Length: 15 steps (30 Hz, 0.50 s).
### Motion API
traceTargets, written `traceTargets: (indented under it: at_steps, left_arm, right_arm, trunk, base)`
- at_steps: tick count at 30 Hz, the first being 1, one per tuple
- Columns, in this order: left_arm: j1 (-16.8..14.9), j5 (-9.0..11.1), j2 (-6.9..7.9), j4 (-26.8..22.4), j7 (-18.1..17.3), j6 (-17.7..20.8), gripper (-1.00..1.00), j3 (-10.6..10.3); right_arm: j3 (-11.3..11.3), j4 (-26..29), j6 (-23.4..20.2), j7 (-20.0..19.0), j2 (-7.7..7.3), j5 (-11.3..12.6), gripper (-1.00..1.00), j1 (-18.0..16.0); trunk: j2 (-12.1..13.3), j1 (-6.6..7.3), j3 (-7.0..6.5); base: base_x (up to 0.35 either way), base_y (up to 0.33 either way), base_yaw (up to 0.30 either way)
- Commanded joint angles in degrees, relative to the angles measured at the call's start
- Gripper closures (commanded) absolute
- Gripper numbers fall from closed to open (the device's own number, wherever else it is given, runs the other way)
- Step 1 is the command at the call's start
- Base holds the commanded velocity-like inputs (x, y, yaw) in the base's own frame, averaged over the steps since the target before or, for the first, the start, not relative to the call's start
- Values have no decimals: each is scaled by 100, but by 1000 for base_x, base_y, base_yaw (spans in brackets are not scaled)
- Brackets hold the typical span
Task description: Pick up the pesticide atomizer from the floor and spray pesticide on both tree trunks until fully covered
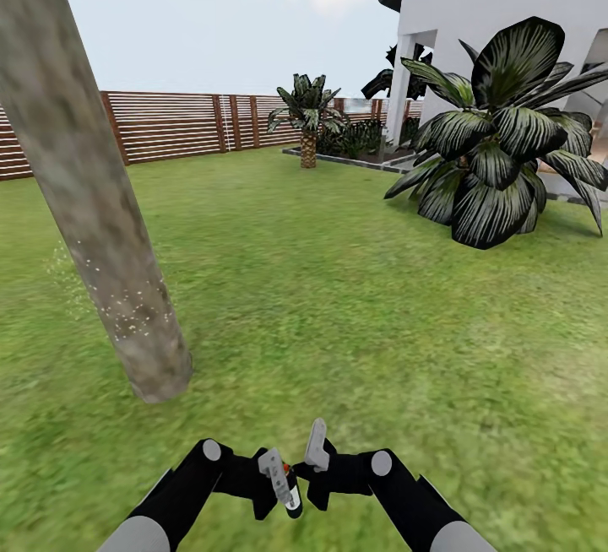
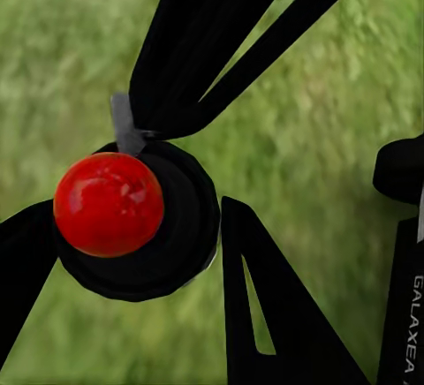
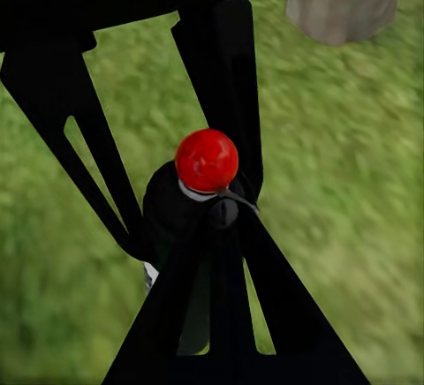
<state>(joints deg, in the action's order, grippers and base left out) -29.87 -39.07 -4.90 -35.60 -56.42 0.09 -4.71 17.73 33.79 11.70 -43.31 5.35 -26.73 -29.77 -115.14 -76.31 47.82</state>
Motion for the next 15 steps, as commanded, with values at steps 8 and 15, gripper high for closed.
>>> traceTargets:
  at_steps: [8,15]
  left_arm:
    - [0,-85,258,66,-10,0,100,15]
    - [74,-93,1306,93,29,-285,100,46]
  right_arm:
    - [-7,-1,35,1,-7,-60,100,-2]
    - [-6,-26,40,15,-32,-108,100,-2]
  trunk:
    - [-2,1,5]
    - [-2,1,5]
  base:
    - [0,0,0]
    - [0,0,0]
